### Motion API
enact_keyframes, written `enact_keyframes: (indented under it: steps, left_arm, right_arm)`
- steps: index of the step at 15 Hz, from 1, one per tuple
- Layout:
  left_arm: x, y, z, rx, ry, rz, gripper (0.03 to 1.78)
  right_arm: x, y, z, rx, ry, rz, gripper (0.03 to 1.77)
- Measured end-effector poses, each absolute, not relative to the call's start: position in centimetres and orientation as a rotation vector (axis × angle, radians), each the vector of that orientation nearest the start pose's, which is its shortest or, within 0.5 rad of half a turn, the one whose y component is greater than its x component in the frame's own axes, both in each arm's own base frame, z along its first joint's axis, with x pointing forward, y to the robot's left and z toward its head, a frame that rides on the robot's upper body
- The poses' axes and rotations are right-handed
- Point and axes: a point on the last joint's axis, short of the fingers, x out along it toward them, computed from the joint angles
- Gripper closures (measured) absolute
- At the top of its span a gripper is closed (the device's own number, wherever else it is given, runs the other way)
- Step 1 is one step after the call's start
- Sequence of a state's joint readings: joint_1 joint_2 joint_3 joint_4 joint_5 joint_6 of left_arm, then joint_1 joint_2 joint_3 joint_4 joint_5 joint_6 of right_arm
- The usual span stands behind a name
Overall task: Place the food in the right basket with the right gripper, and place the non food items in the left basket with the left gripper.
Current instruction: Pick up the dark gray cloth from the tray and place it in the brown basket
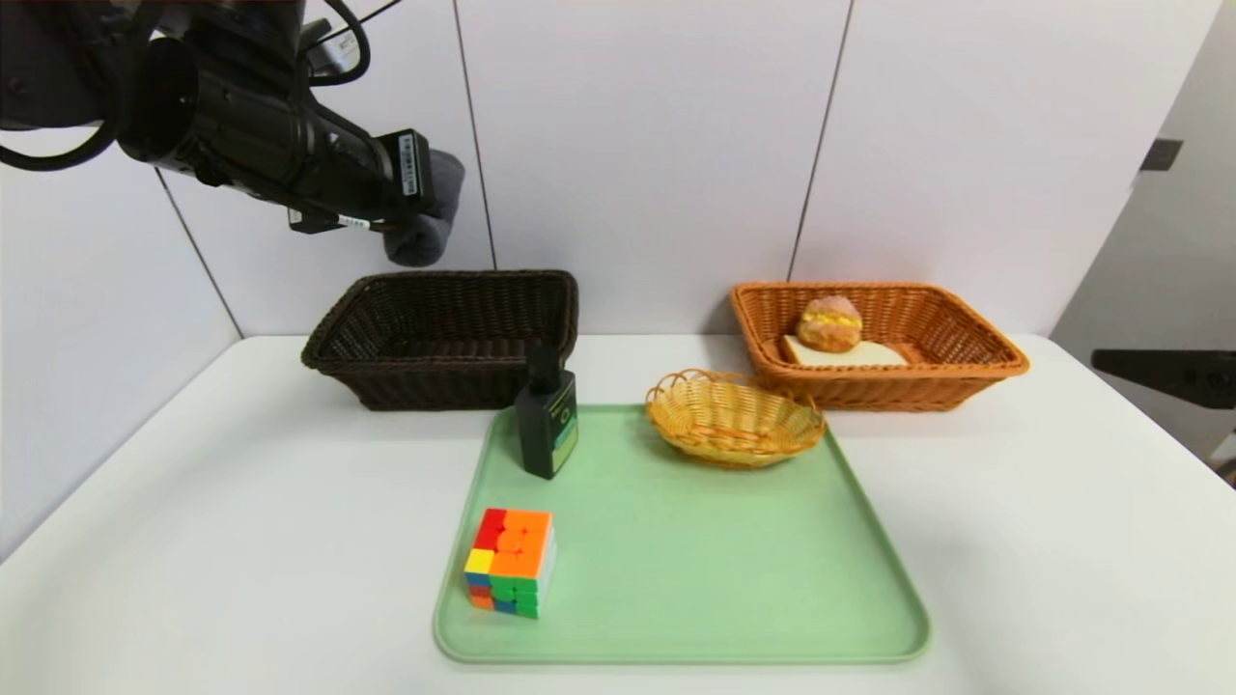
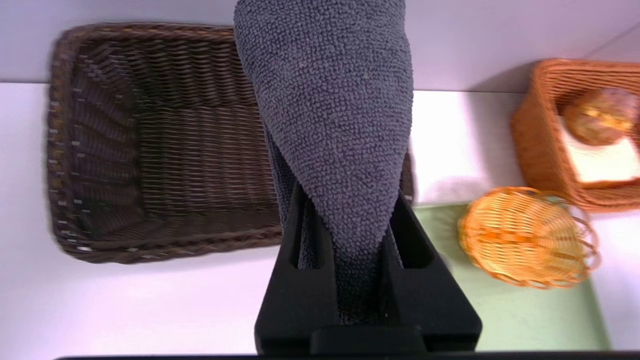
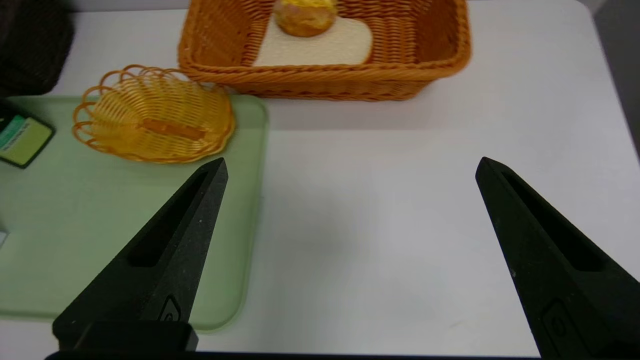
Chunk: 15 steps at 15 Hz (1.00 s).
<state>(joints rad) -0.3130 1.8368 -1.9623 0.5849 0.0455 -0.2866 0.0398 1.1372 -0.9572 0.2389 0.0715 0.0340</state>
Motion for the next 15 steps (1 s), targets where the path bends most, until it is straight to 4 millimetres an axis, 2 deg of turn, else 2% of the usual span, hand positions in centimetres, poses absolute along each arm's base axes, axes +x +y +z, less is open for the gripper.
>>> enact_keyframes:
  steps: [7, 9, 15]
  left_arm:
    - [35.3, -7.0, 31.5, -0.107, 0.542, -0.157, 1.56]
    - [36.1, -6.5, 30.7, -0.088, 0.561, -0.147, 1.56]
    - [38.8, -5.3, 27.8, -0.096, 0.615, -0.102, 1.56]
  right_arm:
    - [20.1, 1.4, 27.1, -0.064, 0.656, 0.201, 0.09]
    - [20.8, 1.4, 26.9, -0.061, 0.717, 0.197, 0.09]
    - [21.6, 0.9, 26.6, -0.045, 0.730, 0.181, 0.09]
